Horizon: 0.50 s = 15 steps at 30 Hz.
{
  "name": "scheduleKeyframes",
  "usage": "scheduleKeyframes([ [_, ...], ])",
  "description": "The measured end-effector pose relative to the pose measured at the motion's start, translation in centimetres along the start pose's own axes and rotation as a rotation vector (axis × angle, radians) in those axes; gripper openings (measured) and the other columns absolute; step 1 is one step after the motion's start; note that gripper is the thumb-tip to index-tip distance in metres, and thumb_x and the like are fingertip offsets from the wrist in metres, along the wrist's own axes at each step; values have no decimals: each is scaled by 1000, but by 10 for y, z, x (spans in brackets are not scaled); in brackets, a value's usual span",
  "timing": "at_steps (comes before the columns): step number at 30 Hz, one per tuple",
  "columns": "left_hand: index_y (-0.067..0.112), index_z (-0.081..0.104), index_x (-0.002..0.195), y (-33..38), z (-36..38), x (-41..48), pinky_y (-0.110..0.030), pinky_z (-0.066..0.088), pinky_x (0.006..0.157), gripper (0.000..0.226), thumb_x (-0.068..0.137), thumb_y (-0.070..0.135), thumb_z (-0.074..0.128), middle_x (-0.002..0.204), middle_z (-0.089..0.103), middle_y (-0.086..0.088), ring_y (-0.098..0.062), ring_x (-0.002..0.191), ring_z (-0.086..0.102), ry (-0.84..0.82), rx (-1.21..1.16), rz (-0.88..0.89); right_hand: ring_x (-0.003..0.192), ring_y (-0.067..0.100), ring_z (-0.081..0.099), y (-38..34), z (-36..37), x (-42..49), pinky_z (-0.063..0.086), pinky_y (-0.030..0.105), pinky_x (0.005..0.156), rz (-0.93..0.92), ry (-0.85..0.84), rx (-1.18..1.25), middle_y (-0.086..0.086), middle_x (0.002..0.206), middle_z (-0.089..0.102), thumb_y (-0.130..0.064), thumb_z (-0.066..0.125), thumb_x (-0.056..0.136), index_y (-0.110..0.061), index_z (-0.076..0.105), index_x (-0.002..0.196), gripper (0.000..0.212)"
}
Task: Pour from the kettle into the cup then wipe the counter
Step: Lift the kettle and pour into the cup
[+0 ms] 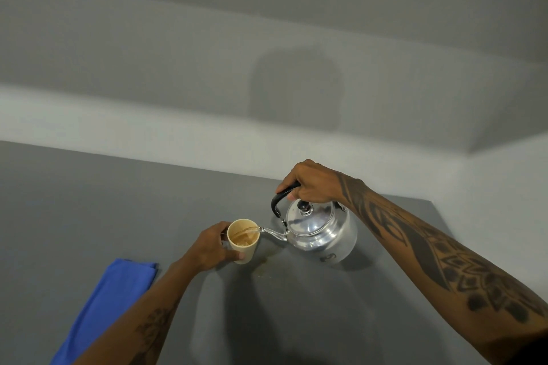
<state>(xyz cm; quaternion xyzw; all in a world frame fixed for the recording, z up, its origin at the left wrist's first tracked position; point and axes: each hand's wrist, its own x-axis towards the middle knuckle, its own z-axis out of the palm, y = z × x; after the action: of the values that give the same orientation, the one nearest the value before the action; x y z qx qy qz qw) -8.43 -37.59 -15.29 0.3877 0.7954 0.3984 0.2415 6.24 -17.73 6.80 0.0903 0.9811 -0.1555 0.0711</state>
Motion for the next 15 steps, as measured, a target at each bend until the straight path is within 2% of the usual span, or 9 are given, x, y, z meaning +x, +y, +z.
scheduleKeyframes([
  [3,31,52,115,1,0,0,-15,46,77,68,58,32,90,108,61,11,-3,94,60,0,-7,-2,104,18,65,0,-1,1,52,38,96,-5,-5,-6,3,115,72,-11,68,84,-18,70,113,30],
  [11,32,52,116,-2,-2,2,-15,48,77,69,57,37,89,110,61,13,-5,95,61,-5,30,7,103,18,65,-2,-5,4,53,39,95,-7,-16,-5,4,115,72,-10,67,84,-18,70,113,31],
  [15,28,52,121,-4,-1,4,-24,51,85,73,58,40,88,115,61,8,-11,100,61,-9,47,13,102,18,66,-1,-7,4,54,39,94,-9,-17,-8,4,114,72,-10,68,83,-17,70,112,30],
])
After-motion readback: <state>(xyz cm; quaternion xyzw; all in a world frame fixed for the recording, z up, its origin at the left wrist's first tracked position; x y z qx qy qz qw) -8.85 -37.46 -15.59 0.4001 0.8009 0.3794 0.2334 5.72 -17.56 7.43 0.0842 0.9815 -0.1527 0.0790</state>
